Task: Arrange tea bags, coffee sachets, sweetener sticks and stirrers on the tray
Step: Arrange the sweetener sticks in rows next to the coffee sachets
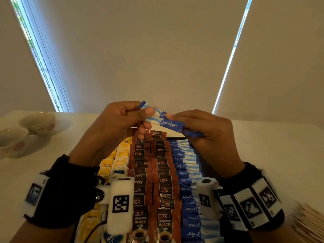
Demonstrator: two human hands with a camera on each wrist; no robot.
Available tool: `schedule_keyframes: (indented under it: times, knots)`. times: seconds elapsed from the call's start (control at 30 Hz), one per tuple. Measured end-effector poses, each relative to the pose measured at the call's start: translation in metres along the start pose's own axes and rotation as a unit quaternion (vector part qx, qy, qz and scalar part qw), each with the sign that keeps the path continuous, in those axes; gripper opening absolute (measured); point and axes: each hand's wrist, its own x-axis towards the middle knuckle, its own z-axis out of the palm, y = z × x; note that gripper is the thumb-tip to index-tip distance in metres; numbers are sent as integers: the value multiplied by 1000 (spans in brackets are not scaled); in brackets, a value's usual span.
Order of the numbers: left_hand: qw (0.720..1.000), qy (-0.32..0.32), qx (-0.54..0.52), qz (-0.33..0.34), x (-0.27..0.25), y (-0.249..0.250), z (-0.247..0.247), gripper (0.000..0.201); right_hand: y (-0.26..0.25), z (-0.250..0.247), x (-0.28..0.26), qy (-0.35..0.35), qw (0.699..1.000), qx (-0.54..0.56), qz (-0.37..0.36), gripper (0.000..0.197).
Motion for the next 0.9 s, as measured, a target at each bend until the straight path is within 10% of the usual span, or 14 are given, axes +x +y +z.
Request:
schedule_keyframes:
  times: [0.1,0.23,0.63,0.77,0.9]
  knots:
    - [999,14,24,34,-1,1,-1,21,-6,-3,1,63,998,-10,-17,26]
    - [992,50,70,94,-1,0,-5,13,-29,-8,5,134,969,141,152,26]
    - [974,49,133,176,3,-6,1,12,-25,-7,8,121,891,266,349,13]
    - [971,14,185,150,5,-6,-6,19,-23,-8,8,153,934,104,306,6]
    - [894,31,406,189,4,-3,-15,42,-26,-19,10,52,964,-95,244,6]
